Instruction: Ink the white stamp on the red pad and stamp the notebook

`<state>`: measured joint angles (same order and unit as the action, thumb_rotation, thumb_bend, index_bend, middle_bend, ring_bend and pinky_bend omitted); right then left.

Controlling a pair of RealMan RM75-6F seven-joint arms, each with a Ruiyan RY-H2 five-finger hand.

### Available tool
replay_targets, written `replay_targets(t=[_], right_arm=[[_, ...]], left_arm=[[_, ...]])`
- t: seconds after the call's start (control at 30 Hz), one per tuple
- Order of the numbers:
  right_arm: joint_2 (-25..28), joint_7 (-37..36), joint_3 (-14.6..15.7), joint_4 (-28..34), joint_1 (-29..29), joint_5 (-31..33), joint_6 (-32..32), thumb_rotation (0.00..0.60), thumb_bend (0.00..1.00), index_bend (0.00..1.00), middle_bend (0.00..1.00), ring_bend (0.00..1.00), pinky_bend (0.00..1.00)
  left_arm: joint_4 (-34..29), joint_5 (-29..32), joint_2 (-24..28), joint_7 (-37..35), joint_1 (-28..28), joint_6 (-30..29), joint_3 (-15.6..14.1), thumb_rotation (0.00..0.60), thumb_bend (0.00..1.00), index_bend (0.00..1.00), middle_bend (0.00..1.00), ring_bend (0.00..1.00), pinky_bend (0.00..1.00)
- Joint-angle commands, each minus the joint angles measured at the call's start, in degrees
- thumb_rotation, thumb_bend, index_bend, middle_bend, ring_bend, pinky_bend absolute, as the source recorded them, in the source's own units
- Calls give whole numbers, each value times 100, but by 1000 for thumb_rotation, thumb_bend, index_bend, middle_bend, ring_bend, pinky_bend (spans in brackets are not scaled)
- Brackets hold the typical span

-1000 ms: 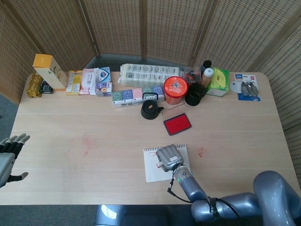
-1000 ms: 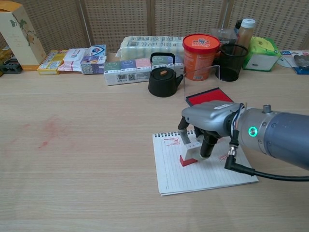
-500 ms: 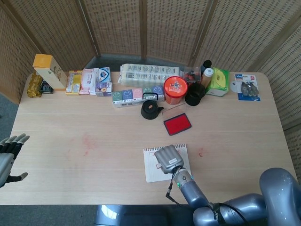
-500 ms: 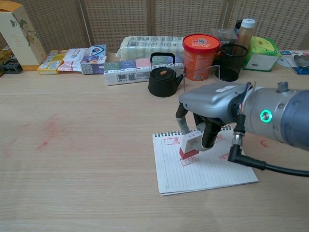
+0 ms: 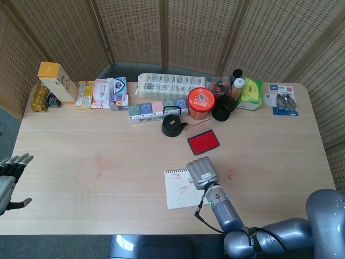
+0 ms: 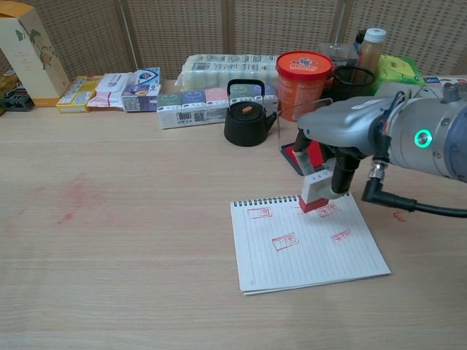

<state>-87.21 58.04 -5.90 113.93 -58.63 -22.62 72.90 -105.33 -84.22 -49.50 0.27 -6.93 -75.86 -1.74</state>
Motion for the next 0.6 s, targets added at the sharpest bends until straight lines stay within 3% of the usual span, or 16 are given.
replay_targets(t=[0.03, 0.33, 0.6], right_arm=[[80, -35, 139, 45, 78, -31, 13, 600, 462, 725, 1000, 1000, 1000], [44, 59, 673, 447, 432, -556, 715, 600, 463, 725, 1000, 1000, 1000], [-294, 144, 1006, 422, 705, -844, 848, 600, 463, 725, 1000, 1000, 1000]], left_arm=[[9, 26, -9, 10, -15, 33, 5, 600, 0, 0, 0, 0, 4], [8, 65, -26, 49, -30, 67, 11, 600, 0, 0, 0, 0, 3], [-10, 96, -69, 158, -39, 96, 4, 600, 0, 0, 0, 0, 3]])
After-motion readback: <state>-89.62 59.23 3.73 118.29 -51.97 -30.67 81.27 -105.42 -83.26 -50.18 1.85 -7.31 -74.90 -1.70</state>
